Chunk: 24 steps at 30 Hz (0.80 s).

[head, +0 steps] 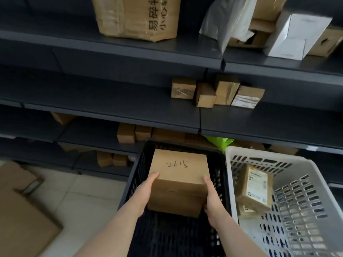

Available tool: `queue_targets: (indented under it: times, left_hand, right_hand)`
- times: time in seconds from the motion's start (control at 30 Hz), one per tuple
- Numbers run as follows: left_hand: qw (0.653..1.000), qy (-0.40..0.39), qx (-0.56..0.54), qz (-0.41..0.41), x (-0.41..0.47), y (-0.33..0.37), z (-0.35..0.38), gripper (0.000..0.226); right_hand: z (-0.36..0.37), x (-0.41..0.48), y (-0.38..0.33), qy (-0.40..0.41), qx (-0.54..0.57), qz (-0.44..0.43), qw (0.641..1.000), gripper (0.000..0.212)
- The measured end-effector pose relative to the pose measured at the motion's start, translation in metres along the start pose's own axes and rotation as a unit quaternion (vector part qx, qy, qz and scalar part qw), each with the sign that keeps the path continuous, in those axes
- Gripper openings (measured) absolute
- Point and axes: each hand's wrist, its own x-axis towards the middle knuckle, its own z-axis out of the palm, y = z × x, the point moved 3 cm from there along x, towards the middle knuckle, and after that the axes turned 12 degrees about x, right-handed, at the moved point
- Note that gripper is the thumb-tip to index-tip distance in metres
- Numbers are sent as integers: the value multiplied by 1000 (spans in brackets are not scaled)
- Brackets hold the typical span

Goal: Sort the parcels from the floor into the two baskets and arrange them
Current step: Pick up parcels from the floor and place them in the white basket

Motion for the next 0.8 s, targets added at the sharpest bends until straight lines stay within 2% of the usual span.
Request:
queue_targets:
  times: [0.07,0.2,0.27,0.37,0.57,0.8]
  left_hand:
    - [999,-22,24,-4,17,4,-2,104]
    - [992,4,117,-38,49,2,-1,71]
    - [986,37,159,-45,50,0,0,67]
    - [985,64,153,-42,43,4,1,66]
    - [979,84,181,36,12,25,3,61]
    - [970,30,208,124,-52,46,34,57]
  right_hand:
    - [3,19,4,16,8,1,1000,60]
    - [5,53,10,74,-71,9,995,65]
    - [3,61,16,82,-92,4,992,59]
    - [9,46,15,98,-79,-10,992,55]
    - [13,0,1,114,-88,-90,985,51]
    - [-7,-69,-13,143,-83,-180,970,39]
